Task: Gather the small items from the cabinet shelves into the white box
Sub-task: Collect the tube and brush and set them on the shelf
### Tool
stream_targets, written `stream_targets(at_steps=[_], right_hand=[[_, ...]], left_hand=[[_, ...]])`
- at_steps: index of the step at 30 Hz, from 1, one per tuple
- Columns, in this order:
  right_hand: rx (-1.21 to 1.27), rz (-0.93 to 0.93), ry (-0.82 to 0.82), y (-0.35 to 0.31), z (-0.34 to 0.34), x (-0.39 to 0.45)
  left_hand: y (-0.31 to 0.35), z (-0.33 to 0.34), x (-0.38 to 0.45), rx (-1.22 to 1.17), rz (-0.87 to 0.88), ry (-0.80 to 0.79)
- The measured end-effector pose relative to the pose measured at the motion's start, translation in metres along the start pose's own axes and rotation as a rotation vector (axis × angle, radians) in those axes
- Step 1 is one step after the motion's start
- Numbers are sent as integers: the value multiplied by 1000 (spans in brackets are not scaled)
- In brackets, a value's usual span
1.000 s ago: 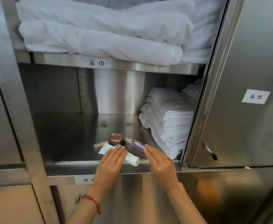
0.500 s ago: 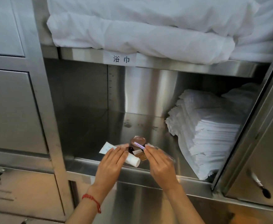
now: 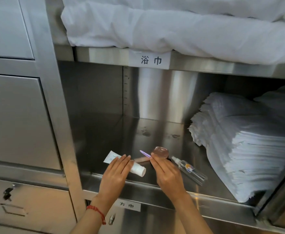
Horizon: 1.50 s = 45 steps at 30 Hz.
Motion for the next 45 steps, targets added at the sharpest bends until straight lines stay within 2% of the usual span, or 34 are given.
stream_targets(at_steps=[12, 19, 23, 28, 33, 45], right_hand=[[-6, 59, -51, -7, 56, 11], [-12, 84, -94, -7, 74, 3], [40, 105, -148, -4, 89, -5], [94, 113, -202, 0, 104, -10], [116, 104, -215, 6, 117, -7], [157, 97, -217, 12, 135, -6]], left_hand=[[-52, 37, -13, -26, -2, -56], [-55, 56, -19, -125, 2, -116], [-62, 65, -25, -107, -7, -94], [-63, 73, -25, -89, -23, -158], [-66, 85, -25, -47, -50, -226], [-76, 103, -21, -95, -101, -245]])
Point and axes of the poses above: each hand's wrist, its own x-axis towards the middle knuckle, its own z-axis out of the palm, y = z × x, the point moved 9 cm from there along x, towards the middle knuckle, and after that the axes turned 2 degrees about y, right-handed, at the moved point
